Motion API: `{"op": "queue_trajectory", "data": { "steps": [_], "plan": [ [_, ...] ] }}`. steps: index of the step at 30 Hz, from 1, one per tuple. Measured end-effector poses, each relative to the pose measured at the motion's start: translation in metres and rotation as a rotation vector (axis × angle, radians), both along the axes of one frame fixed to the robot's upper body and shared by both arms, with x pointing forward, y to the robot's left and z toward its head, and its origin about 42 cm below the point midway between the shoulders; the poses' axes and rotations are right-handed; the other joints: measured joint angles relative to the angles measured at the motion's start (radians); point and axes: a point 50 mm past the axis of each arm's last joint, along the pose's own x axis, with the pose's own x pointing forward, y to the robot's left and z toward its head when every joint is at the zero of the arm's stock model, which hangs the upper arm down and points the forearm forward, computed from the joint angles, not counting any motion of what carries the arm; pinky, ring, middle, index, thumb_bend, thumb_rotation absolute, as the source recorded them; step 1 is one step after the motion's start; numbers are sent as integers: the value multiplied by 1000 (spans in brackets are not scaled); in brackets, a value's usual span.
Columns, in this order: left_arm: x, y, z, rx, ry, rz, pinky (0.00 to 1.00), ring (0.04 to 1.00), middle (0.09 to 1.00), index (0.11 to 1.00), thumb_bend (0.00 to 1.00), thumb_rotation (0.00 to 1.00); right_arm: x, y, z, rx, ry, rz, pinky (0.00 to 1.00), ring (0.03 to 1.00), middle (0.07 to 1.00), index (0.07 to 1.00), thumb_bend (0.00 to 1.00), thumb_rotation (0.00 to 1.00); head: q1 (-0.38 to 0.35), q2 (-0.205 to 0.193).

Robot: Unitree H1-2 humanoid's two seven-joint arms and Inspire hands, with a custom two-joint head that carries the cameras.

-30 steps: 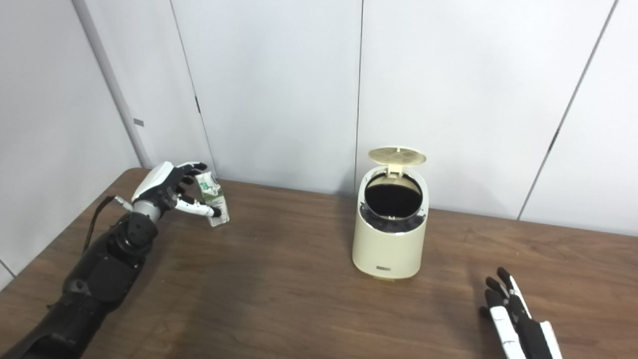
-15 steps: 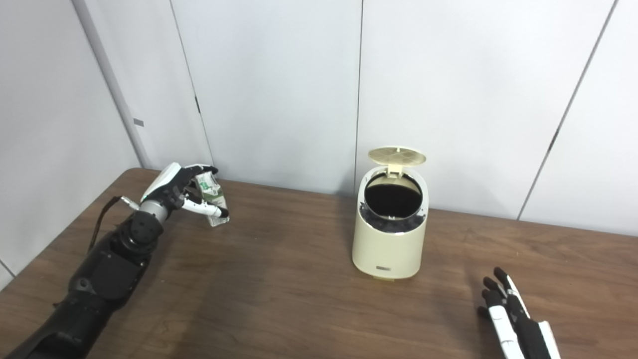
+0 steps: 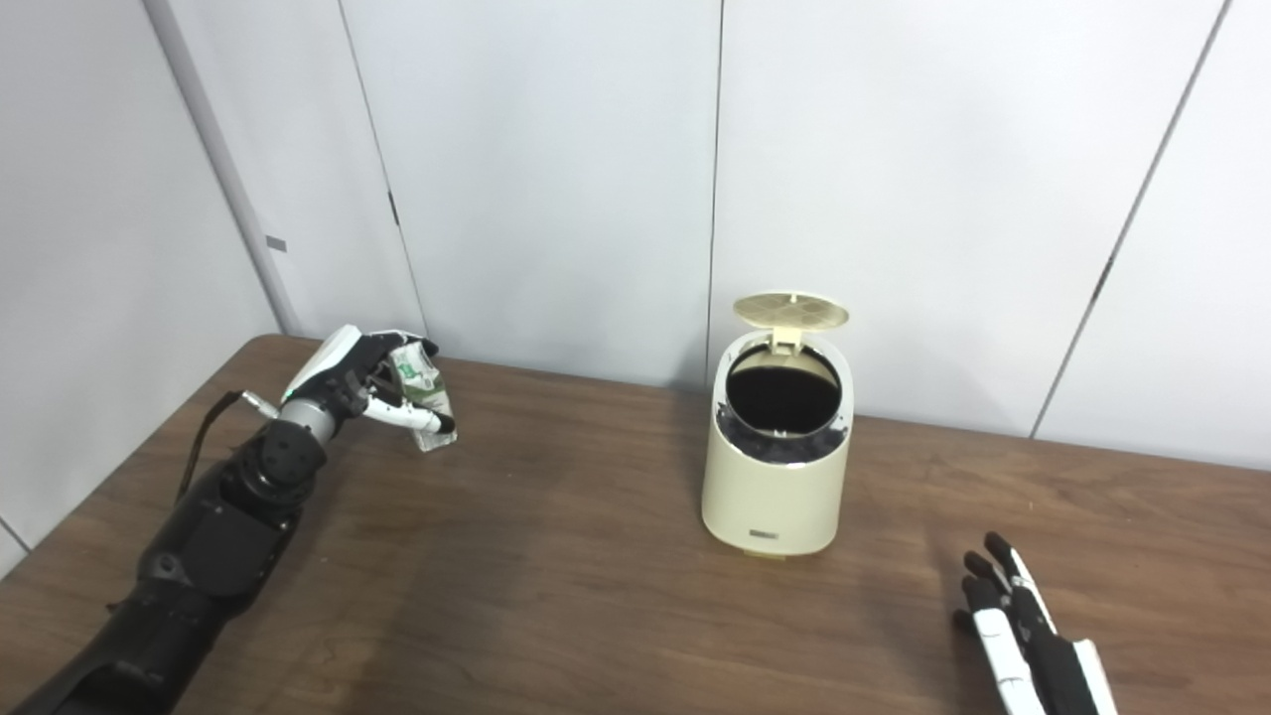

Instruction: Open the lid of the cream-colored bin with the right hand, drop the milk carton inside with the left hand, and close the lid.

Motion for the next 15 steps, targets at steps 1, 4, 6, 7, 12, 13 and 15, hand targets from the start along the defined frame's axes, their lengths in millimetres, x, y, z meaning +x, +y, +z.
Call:
{"op": "queue_trajectory", "data": {
  "steps": [1,4,6,7,12,13,15],
  "plan": [
    [0,0,0,2,0,0,478,573,640,705,769,5,0,0,0,0,0,0,845,915,918,945,520,878,0,0],
    [0,0,0,1,-1,2,427,509,489,586,548,0,0,0,0,2,0,0,848,914,918,939,534,877,0,3],
    [0,1,0,0,-4,6,407,460,500,512,515,0,0,0,0,2,0,0,848,919,920,928,566,890,0,3],
    [0,1,0,-1,-8,9,406,453,504,508,513,0,0,0,0,1,0,0,849,920,921,928,569,891,0,3],
    [0,-1,-2,-1,-26,29,465,472,517,465,502,0,0,-2,0,-9,0,0,835,914,913,916,581,902,-2,6],
    [0,-2,-2,-1,-29,31,477,478,515,463,502,0,0,-2,0,-10,0,0,836,912,911,915,576,899,0,6],
    [0,-3,-3,3,-28,28,481,481,511,464,502,0,0,-2,0,-10,0,0,832,911,911,915,566,900,0,6]
  ]
}}
